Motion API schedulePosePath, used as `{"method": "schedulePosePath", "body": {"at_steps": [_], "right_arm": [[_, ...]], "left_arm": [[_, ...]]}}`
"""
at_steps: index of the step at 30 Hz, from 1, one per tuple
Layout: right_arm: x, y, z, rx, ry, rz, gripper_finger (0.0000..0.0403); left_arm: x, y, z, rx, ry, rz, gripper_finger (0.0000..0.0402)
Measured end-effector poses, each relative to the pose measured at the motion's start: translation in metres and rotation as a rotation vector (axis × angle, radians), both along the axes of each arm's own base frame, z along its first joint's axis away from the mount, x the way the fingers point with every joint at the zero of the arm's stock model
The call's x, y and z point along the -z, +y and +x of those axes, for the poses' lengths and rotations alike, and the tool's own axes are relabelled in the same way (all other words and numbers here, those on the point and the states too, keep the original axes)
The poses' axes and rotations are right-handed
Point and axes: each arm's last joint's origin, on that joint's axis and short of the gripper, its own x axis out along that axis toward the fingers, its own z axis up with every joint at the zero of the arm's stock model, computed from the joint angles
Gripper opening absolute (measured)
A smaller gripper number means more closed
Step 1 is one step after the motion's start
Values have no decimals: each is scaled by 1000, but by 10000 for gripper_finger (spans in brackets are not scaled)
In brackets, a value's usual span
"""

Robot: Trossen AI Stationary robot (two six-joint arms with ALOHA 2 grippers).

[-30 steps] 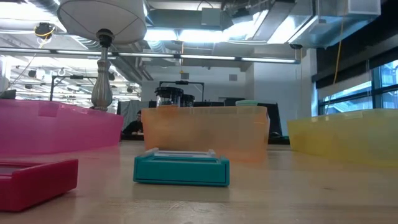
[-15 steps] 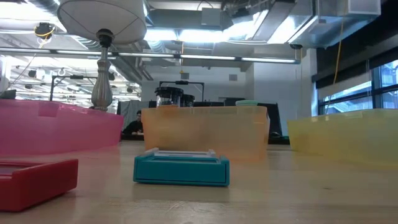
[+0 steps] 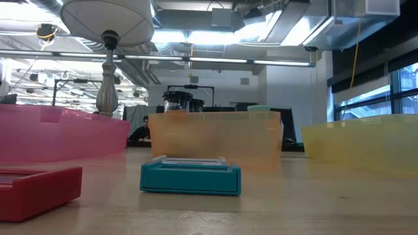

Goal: Pick & Place Office items
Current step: Put the light blue charger adapter into the yellow bin

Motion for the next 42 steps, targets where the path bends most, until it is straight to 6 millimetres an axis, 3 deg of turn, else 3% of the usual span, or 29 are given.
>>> {"method": "schedulePosePath", "body": {"at_steps": [14, 19, 23, 33, 37, 42], "right_arm": [[0, 1, 0, 17, 2, 18, 152], [-1, 2, -1, 35, 1, 30, 151], [-3, 3, -1, 28, -9, 30, 126], [-1, 0, -5, 27, 32, 19, 123], [-4, -8, -20, 44, 118, 24, 124], [2, -13, -50, 61, 346, 44, 125]], "left_arm": [[-1, 0, 0, 11, -12, -14, 120], [-2, 0, 0, 15, -36, -68, 140], [-2, -4, -1, 45, -44, -87, 162], [2, -12, -4, 64, -17, -127, 223], [3, -14, -8, -11, 1, -125, 227], [3, -18, -11, -40, 4, -134, 228]]}}
